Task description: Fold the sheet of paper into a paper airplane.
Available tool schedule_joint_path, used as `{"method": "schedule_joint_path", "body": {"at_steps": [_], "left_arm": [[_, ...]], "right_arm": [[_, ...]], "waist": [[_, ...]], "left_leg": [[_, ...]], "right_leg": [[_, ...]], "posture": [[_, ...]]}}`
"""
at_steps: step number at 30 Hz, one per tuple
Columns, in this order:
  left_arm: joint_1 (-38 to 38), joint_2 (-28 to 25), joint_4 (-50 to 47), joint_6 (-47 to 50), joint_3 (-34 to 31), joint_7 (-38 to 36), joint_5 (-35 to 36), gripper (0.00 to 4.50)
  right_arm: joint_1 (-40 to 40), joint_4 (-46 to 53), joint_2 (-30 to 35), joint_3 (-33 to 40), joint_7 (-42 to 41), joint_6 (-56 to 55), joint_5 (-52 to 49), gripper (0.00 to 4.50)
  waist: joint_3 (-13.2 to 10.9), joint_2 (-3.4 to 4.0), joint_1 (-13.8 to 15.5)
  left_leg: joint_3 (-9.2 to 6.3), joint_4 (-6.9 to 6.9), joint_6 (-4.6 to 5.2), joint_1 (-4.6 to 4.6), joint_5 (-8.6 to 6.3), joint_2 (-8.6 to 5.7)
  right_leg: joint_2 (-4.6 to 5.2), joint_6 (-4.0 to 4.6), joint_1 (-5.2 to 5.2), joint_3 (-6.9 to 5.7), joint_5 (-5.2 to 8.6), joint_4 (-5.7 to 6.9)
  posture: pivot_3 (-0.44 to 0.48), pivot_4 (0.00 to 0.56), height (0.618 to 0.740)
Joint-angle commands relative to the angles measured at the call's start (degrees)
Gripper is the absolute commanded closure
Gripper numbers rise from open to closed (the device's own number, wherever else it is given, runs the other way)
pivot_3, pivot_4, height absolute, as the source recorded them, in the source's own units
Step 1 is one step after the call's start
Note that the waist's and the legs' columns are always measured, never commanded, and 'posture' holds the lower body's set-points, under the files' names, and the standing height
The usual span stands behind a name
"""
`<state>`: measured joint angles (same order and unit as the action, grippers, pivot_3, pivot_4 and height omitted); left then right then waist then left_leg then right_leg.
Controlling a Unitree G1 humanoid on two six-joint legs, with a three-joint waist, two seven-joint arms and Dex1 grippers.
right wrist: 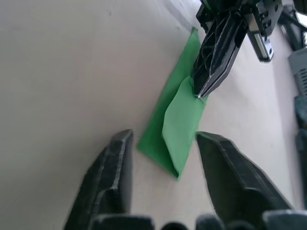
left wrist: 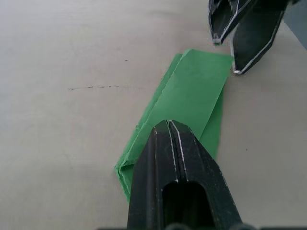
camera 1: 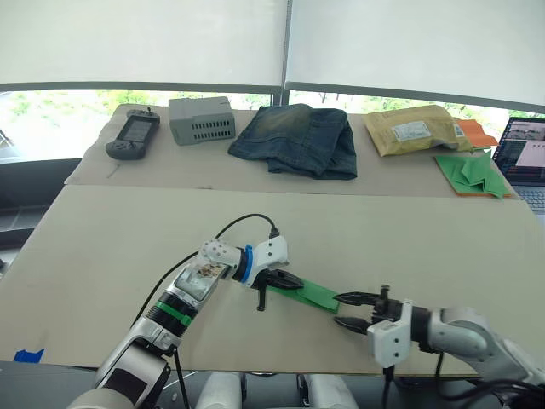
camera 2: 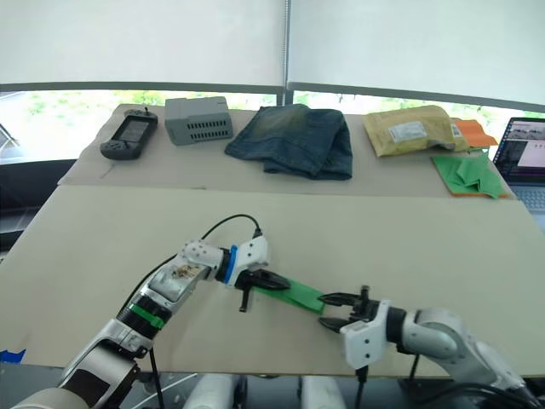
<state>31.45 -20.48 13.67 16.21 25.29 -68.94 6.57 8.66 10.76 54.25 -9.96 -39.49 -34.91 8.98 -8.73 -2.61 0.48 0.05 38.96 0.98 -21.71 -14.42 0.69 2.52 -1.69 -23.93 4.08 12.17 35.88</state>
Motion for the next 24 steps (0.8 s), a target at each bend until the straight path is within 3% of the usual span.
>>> {"method": "schedule_joint_path", "body": {"at_steps": [1, 4, 7, 12, 19, 24], "left_arm": [[-0.42, -0.28, 1.75, 0.53, 1.25, 1.29, -2.51, 4.50], [-0.39, -0.05, 2.08, 0.44, 1.02, 1.73, -2.52, 4.50], [-0.43, 0.40, 2.03, 0.57, 0.95, 2.26, -2.45, 4.50], [-0.51, 0.99, 1.88, 1.04, 0.84, 2.72, -2.35, 4.50], [-0.80, 1.66, 1.36, 1.47, 0.82, 3.98, -2.51, 4.50], [-1.01, 2.55, 1.34, 2.10, 0.87, 5.05, -2.49, 4.50]], "right_arm": [[2.69, 7.58, 0.84, 5.22, -1.42, 6.76, -10.81, 1.88], [3.54, 15.68, -2.48, 8.65, 1.45, 21.03, -21.57, 1.88], [1.39, 19.02, -7.21, 8.04, 4.71, 32.80, -25.31, 2.65], [-0.13, 19.57, -17.99, 5.21, 13.35, 50.64, -27.06, 4.44], [-3.39, 16.40, -26.66, -0.42, 15.54, 60.31, -25.10, 4.48], [-3.64, 13.61, -27.12, -1.97, 13.31, 62.33, -23.92, 4.48]], "waist": [[0.00, 0.00, -0.08], [0.02, 0.06, -0.06], [0.03, 0.07, -0.08], [0.06, 0.12, 0.21], [0.09, 0.20, 0.13], [0.10, 0.21, 0.05]], "left_leg": [[0.01, 0.00, 0.00, 0.02, 0.00, 0.01], [0.00, 0.00, 0.00, -0.02, 0.00, 0.04], [-0.03, 0.01, 0.00, -0.01, 0.00, 0.06], [-0.07, 0.04, 0.00, -0.25, 0.00, 0.07], [-0.06, 0.06, 0.00, -0.27, 0.00, 0.06], [-0.05, 0.05, 0.00, -0.33, 0.00, 0.05]], "right_leg": [[-0.01, 0.00, 0.01, 0.01, 0.00, 0.01], [-0.03, -0.01, -0.04, 0.01, -0.01, 0.06], [-0.05, 0.00, -0.02, 0.00, 0.00, 0.06], [-0.02, 0.00, -0.20, -0.03, 0.00, 0.03], [-0.02, 0.00, -0.21, -0.01, 0.00, 0.01], [0.01, -0.13, -0.22, 0.00, -0.07, -0.05]], "posture": [[0.000, 0.150, 0.728], [0.000, 0.150, 0.728], [0.000, 0.150, 0.728], [0.000, 0.150, 0.728], [0.000, 0.150, 0.728], [0.000, 0.150, 0.728]]}}
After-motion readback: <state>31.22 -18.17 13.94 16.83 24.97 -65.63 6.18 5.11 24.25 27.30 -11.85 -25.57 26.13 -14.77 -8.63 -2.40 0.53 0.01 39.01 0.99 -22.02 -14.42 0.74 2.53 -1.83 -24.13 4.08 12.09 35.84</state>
